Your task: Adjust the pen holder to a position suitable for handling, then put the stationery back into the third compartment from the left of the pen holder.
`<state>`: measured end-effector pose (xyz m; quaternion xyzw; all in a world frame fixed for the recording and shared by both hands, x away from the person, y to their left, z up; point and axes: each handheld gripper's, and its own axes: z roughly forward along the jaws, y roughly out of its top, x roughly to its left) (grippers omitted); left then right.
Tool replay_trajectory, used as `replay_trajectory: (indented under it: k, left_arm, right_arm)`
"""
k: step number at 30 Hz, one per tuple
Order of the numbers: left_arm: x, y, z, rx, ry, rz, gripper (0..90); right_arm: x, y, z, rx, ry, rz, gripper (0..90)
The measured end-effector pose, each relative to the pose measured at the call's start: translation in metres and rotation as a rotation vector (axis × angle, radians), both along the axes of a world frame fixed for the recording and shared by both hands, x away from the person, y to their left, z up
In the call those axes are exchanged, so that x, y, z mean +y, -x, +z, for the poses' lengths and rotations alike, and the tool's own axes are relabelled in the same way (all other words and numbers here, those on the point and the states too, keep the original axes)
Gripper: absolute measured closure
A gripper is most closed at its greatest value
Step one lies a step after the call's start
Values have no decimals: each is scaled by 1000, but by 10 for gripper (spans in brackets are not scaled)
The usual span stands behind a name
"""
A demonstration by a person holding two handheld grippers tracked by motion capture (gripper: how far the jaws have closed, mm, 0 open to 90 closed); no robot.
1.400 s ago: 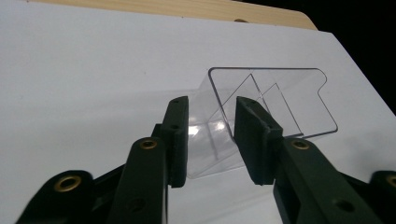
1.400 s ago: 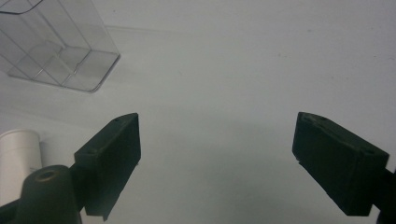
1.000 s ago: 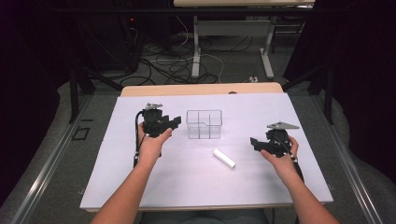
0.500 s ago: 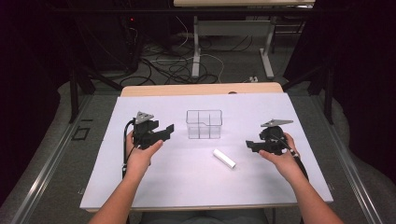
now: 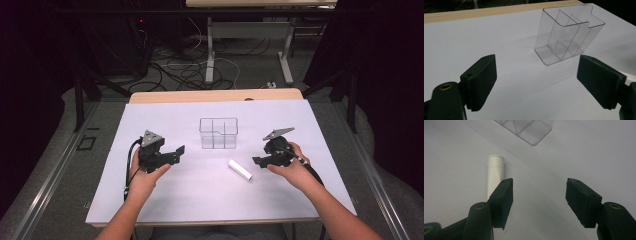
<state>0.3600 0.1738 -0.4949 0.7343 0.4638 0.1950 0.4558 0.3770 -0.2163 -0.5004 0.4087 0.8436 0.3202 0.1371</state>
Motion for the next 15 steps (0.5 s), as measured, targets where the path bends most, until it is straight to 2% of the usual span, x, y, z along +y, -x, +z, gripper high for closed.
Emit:
replay_trajectory:
  k: [4, 7, 8, 11, 12, 13, 15]
  left_arm:
    - [1, 2, -5, 6, 9, -7, 161]
    - [1, 3, -8, 4, -5, -12, 161]
    - [1, 3, -8, 4, -4, -10, 161]
    - [1, 3, -10, -5, -2, -4, 161]
    - [1, 3, -10, 3, -7, -8, 161]
    - [1, 3, -10, 7, -10, -9, 161]
    - [1, 2, -11, 10, -9, -6, 161]
  right_arm:
    - [12, 1, 2, 34, 33, 57, 385]
    - [19, 1, 4, 70, 57, 73, 392]
    - [22, 1, 3, 69, 47, 73, 393]
    - [26, -1, 4, 119, 85, 87, 405]
    - [28, -1, 3, 123, 84, 89, 421]
    - [29, -2, 3, 148, 101, 81, 434]
    - [31, -4, 1, 162, 100, 99, 455]
